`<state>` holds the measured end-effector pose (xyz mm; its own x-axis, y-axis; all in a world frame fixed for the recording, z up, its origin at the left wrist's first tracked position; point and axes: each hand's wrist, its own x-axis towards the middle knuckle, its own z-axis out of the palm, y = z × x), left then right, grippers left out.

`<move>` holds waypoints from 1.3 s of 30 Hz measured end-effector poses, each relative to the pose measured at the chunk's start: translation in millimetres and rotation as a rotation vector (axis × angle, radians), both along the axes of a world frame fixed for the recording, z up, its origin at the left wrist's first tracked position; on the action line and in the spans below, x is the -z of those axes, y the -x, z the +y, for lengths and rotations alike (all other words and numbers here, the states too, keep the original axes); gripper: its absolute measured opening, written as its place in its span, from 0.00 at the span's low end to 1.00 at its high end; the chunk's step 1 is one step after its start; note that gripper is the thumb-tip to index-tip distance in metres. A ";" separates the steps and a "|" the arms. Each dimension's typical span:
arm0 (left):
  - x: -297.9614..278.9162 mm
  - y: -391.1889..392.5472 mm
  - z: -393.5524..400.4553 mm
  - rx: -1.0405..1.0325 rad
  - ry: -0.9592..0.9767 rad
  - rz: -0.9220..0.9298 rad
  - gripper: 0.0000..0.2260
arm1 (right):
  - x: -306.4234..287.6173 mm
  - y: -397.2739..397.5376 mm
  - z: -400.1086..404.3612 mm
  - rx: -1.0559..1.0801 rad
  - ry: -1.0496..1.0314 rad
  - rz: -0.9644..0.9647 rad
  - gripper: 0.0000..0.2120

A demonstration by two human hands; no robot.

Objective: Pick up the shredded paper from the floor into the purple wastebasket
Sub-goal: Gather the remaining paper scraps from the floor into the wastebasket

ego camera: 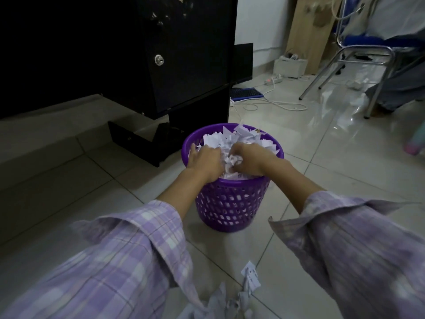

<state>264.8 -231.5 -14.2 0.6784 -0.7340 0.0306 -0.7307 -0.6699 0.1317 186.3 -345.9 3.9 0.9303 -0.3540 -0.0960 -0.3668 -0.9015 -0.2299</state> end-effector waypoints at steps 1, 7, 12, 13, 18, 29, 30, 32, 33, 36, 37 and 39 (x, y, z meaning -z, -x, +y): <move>-2.3 0.2 0.3 0.007 0.024 -0.014 0.13 | -4.5 1.0 0.4 -0.009 -0.010 -0.013 0.20; -21.8 -7.7 11.8 -0.026 0.170 0.098 0.17 | -21.1 -0.9 0.7 0.021 0.037 -0.004 0.27; -41.1 -1.1 26.0 -0.051 0.183 0.169 0.27 | -37.9 4.5 8.0 0.065 0.046 0.013 0.29; -45.2 1.2 29.5 -0.053 0.181 0.165 0.28 | -43.9 7.4 11.3 0.067 0.040 0.004 0.30; -59.2 10.7 41.7 -0.048 0.279 0.043 0.23 | -57.5 20.1 14.2 0.103 0.058 -0.172 0.27; -25.0 72.8 107.6 -0.094 0.507 0.091 0.10 | -47.6 94.4 60.2 0.088 -0.142 -0.415 0.10; -14.9 79.5 113.6 -0.101 0.493 0.115 0.09 | -39.5 102.4 64.7 0.093 -0.172 -0.400 0.10; 6.3 95.8 128.5 -0.123 0.448 0.166 0.09 | -17.7 118.3 75.3 0.105 -0.224 -0.349 0.10; 19.2 106.3 137.4 -0.139 0.420 0.197 0.09 | -3.4 127.6 82.0 0.114 -0.247 -0.298 0.10; 57.9 131.3 157.6 -0.172 0.323 0.281 0.10 | 43.2 148.3 92.7 0.162 -0.338 -0.157 0.09; 71.3 137.4 163.0 -0.181 0.302 0.300 0.11 | 60.0 153.5 94.4 0.179 -0.368 -0.111 0.08; 98.8 148.6 174.2 -0.200 0.283 0.352 0.14 | 96.4 161.9 99.1 0.218 -0.414 -0.016 0.10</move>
